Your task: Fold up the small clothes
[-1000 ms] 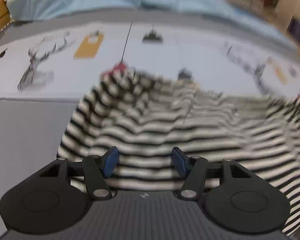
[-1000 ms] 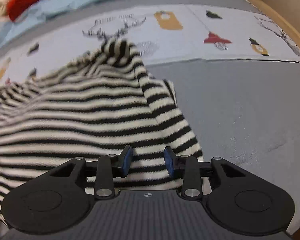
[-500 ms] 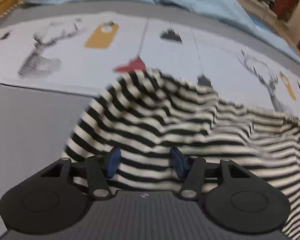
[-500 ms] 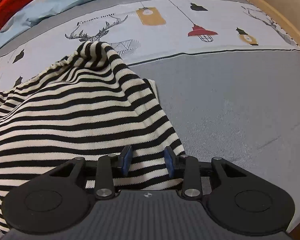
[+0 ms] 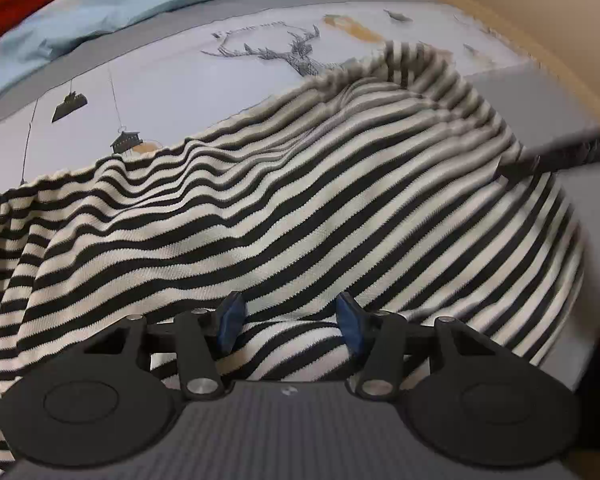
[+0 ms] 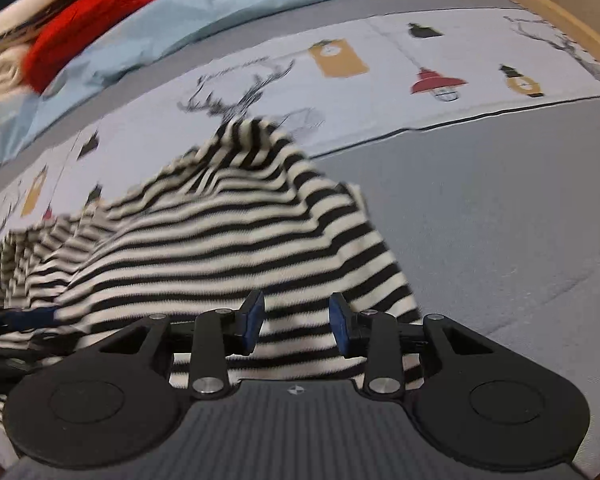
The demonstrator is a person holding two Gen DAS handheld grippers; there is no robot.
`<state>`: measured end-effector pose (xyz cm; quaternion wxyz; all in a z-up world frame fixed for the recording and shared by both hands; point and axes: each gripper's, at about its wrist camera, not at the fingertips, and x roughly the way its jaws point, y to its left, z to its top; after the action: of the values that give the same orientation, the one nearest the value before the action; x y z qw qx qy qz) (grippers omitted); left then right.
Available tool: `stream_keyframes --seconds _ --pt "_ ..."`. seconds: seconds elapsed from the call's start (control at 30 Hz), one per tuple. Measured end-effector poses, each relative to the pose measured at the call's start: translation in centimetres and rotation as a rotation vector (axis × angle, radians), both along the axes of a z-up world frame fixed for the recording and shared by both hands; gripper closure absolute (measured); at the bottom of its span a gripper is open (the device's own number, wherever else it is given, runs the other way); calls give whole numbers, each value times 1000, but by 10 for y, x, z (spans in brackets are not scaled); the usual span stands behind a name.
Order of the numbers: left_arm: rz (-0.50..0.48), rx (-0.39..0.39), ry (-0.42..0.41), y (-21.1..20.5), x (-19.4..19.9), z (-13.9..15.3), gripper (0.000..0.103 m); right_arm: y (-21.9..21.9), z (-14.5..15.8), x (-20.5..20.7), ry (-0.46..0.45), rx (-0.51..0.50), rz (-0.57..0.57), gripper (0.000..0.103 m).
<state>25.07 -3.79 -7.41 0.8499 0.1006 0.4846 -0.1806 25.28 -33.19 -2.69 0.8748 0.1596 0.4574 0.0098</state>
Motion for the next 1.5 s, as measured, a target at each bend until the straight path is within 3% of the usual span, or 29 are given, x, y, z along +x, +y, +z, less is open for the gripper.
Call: stream_keyframes --seconds 0.07,0.17,0.23,0.33,0.4,0.47,0.6,0.63,0.7,0.77,0.9,1.1,1.2,1.27,1.37,1.5 --pt "25 -34 -18 5 1 13 50 4 2 -3 -13 -10 26 66" --pt "115 -150 -74 38 -4 42 50 15 13 -8 -81 7 103 66" --pt "178 -180 -59 58 -4 51 50 22 16 -8 -100 28 164 66" --pt "308 -91 51 90 1 36 50 41 7 -3 -35 -12 250 65" --pt "386 -13 174 109 4 11 50 54 -11 1 67 -119 280 65" --pt "391 -48 171 119 2 12 50 58 -8 1 55 -144 280 63" --pt "418 -115 80 136 -16 35 50 46 2 -4 19 -57 189 63" --pt "423 -105 106 139 -17 30 50 44 3 -7 18 -55 176 63" --pt "433 -14 207 141 -22 8 49 41 -10 -10 73 -105 167 63" --pt "424 -2 158 142 -34 21 50 40 -14 -14 77 -114 177 63" --pt "437 -124 -103 158 -82 90 45 39 11 -37 -8 -94 131 63" --pt "454 -167 -260 187 -154 162 31 50 41 -72 -139 -135 89 63" --pt "486 -196 -301 198 -185 170 27 59 48 -81 -164 -126 72 62" --pt "552 -201 -266 207 -198 167 29 68 54 -91 -190 -116 79 62" --pt "583 -160 -369 209 -211 172 27 90 61 -103 -233 -95 95 62" --pt "595 -178 -392 213 -214 177 27 134 69 -117 -289 -51 181 66"
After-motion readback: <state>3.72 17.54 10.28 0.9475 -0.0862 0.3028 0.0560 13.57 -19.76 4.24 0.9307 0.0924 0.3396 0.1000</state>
